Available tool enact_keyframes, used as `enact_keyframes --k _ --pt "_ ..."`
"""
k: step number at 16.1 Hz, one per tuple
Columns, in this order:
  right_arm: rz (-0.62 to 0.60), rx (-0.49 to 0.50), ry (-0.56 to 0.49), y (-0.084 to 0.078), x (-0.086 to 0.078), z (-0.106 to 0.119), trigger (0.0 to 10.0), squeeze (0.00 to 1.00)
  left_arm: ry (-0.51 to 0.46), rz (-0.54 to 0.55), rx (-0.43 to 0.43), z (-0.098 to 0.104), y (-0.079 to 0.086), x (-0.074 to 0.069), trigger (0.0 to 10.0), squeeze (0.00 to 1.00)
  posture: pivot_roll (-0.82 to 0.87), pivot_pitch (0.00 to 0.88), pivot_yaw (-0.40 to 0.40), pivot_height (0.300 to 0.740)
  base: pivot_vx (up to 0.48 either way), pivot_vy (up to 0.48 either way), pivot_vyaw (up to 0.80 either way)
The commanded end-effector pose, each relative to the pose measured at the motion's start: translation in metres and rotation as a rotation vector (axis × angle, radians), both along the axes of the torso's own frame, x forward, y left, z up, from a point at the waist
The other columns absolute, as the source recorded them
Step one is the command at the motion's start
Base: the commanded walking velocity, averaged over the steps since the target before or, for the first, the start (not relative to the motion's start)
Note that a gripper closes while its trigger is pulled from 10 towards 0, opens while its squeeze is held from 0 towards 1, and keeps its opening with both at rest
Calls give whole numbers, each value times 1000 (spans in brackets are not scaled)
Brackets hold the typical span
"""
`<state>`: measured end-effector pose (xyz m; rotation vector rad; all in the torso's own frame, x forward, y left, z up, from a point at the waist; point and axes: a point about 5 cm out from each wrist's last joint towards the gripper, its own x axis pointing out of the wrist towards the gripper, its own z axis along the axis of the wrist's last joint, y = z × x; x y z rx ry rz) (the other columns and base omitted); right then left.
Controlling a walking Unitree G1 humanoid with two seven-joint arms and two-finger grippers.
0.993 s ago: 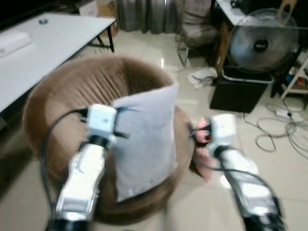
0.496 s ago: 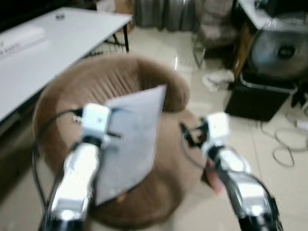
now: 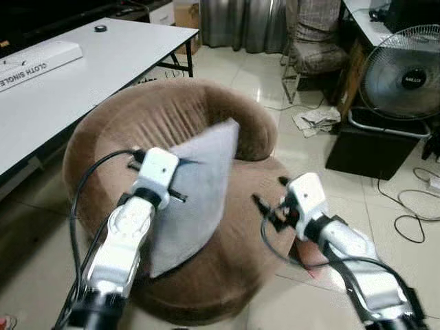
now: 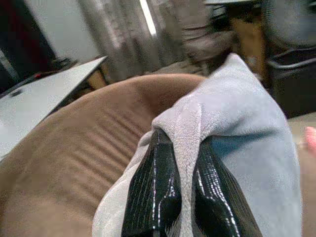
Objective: Move the pillow to the sofa from floor
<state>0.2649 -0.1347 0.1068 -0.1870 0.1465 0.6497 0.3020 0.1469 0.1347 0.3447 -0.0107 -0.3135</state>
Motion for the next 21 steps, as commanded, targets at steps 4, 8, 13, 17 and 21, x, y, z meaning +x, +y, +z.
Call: enact_keyframes --k 4,8,13,17,21 --pt "171 39 1 4 -10 15 10000 0 -88 -209 -63 32 -27 10 10000 0 59 0 13 740 0 0 0" --pt "280 45 40 0 -23 21 10000 0 -64 -278 -73 41 -31 18 10000 0 46 0 19 740 0 0 0" --pt "302 37 74 -1 -30 20 10000 0 -14 -206 -24 24 -18 30 10000 0 38 0 8 740 0 0 0" --pt "329 -7 119 5 -35 12 10000 0 74 8 91 -14 6 51 10000 0 -1 0 7 740 0 0 0" --pt "382 -48 173 19 -33 -5 10000 0 134 189 209 -30 36 60 10000 0 -30 0 9 740 0 0 0"
